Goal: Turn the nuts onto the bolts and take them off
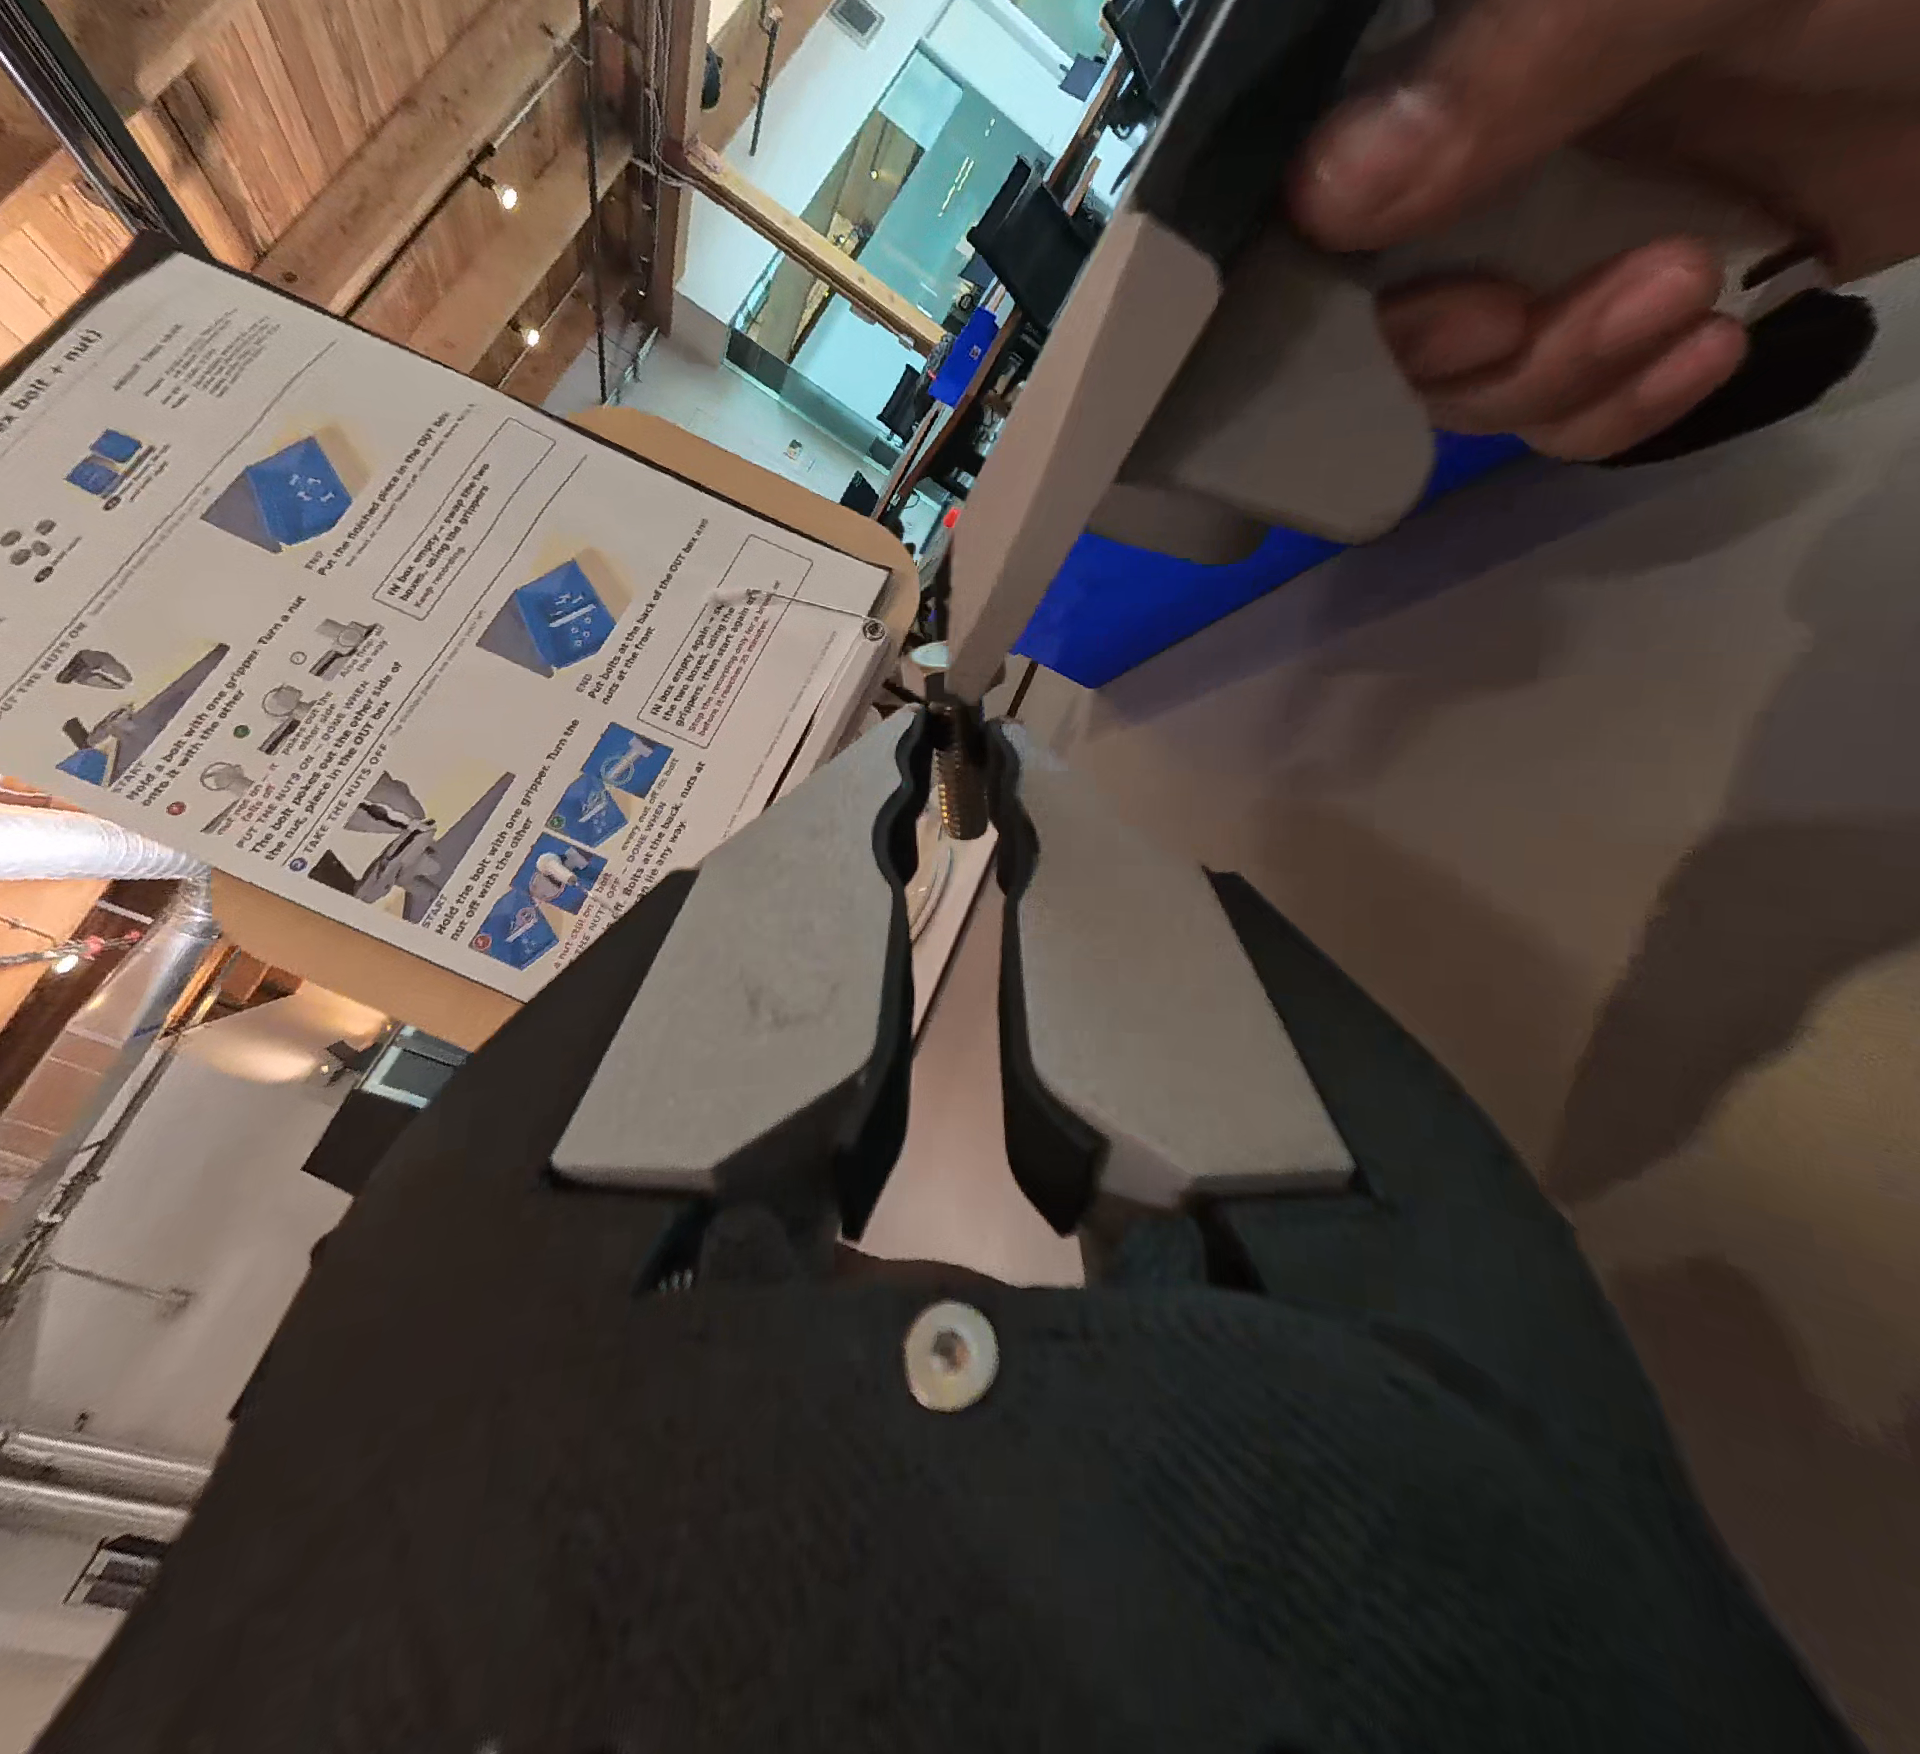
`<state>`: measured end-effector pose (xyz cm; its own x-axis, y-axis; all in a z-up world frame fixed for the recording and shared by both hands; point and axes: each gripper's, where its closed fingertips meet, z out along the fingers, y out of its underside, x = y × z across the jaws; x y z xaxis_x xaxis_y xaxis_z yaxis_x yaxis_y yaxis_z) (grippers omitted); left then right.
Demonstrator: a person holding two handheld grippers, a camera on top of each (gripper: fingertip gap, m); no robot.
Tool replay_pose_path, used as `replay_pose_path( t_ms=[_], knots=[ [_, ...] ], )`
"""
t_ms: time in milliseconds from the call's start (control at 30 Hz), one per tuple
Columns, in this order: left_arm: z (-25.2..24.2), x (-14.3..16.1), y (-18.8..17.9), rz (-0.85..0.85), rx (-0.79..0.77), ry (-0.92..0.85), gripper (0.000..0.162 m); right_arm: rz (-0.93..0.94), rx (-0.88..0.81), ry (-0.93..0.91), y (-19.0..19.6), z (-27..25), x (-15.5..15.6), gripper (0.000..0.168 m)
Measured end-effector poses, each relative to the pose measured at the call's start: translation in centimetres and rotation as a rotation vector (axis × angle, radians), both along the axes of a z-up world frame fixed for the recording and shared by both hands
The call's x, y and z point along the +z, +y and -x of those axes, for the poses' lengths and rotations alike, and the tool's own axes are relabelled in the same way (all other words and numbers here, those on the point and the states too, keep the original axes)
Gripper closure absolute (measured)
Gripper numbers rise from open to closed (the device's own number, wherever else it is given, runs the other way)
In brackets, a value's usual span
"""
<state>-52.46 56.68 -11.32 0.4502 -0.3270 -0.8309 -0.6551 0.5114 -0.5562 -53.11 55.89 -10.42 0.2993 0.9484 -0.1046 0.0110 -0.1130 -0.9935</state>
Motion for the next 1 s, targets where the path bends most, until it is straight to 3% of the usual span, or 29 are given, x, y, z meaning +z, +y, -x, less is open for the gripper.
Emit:
replay_pose_path(
  t_ms=[100, 200, 433, 667, 867, 1000],
  knots=[
    [-0.2, -1.0, 0.2, -0.011, 0.011, 0.047, 0.154, 0.012, 0.018, -0.042, 0.0, 0.7, -1.1, 0.135],
    [0.1, -1.9, 0.6, 0.013, 0.031, 0.057, 0.155, -0.005, -0.025, -0.120, 0.5, 1.1, -2.4, 0.154],
    [0.3, -2.6, 1.0, 0.047, 0.071, 0.053, 0.154, -0.022, -0.051, -0.156, 0.9, 1.0, -3.0, 0.154],
    [2.8, -4.6, 2.6, 0.200, 0.131, 0.018, 0.149, 0.022, -0.009, -0.122, 0.9, 0.6, -2.7, 0.154],
    [2.0, -4.7, 2.0, 0.241, 0.049, -0.046, 0.142, 0.098, 0.053, -0.042, 0.5, 0.5, -1.9, 0.154],
    [0.9, -3.9, 0.8, 0.256, -0.039, -0.101, 0.154, 0.163, 0.144, 0.024, -0.6, 0.9, -1.5, 0.154]
  ],
)
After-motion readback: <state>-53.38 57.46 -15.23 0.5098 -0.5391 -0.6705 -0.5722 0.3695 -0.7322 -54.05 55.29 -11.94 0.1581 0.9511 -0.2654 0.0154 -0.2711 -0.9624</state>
